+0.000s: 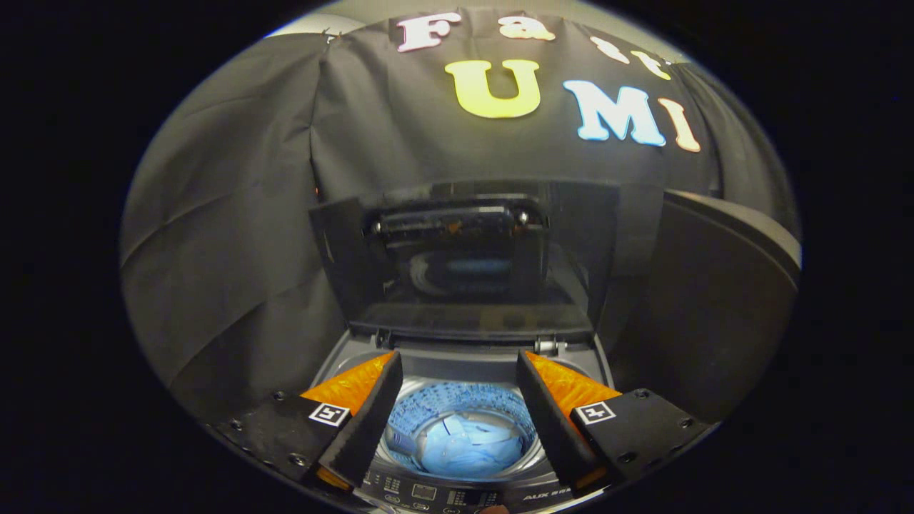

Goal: Put the clothes into the washing machine and then close the washing machine lid.

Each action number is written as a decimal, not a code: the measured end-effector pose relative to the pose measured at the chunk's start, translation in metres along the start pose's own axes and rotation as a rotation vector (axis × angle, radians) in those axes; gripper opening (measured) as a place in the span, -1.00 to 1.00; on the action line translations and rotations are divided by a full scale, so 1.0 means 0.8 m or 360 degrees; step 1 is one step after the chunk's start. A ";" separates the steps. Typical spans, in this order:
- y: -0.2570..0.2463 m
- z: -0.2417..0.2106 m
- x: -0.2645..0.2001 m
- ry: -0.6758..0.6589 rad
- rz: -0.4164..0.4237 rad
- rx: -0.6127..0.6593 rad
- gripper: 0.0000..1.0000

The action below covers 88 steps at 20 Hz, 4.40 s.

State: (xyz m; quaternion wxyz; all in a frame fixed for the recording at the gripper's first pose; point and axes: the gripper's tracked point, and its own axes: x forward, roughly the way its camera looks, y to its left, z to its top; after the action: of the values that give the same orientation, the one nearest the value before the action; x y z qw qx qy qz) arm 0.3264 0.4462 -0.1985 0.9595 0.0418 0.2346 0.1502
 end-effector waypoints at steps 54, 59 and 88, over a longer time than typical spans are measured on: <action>0.011 0.183 0.123 -0.0272 -0.0159 -0.0051 0.98; 0.015 0.172 0.102 -0.0299 -0.0146 -0.0067 0.98; 0.032 0.064 -0.001 -0.0231 -0.0020 -0.0088 0.97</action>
State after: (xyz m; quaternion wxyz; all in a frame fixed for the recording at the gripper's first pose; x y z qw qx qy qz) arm 0.3428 0.4698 -0.1490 0.9757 0.0245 0.1605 0.1471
